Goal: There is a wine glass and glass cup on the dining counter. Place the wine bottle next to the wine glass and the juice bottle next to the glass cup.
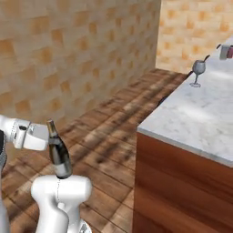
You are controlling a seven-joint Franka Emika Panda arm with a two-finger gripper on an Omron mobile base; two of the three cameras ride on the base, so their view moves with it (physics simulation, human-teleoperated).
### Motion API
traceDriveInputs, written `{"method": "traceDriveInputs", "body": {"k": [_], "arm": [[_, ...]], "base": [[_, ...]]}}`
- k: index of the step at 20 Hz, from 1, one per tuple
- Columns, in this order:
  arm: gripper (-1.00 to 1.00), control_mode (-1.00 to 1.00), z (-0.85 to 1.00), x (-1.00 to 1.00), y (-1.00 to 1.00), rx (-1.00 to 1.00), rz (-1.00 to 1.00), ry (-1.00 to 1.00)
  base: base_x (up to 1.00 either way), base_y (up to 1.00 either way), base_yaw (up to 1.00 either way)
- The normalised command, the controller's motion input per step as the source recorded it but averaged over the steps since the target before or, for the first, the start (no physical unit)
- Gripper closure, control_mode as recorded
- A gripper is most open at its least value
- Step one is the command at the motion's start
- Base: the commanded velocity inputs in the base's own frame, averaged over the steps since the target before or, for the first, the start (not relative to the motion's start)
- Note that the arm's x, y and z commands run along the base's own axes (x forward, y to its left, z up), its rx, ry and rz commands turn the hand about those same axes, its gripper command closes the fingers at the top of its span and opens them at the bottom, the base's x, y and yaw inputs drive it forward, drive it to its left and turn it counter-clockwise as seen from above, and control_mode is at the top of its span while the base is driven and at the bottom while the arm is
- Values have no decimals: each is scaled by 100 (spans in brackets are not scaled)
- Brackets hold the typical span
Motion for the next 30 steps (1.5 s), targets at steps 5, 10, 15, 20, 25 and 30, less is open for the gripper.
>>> {"method": "traceDriveInputs", "body": {"k": [5,10,15,20,25,30], "arm": [[100,100,0,0,0,0,0,0],[100,100,0,0,0,0,0,0],[100,100,0,0,0,0,0,0],[100,100,0,0,0,0,0,0],[100,100,0,0,0,0,0,0],[100,100,0,0,0,0,0,0]], "base": [[60,26,-49],[68,30,-41],[70,41,-36],[67,45,-37],[53,60,-23],[47,68,-15]]}}
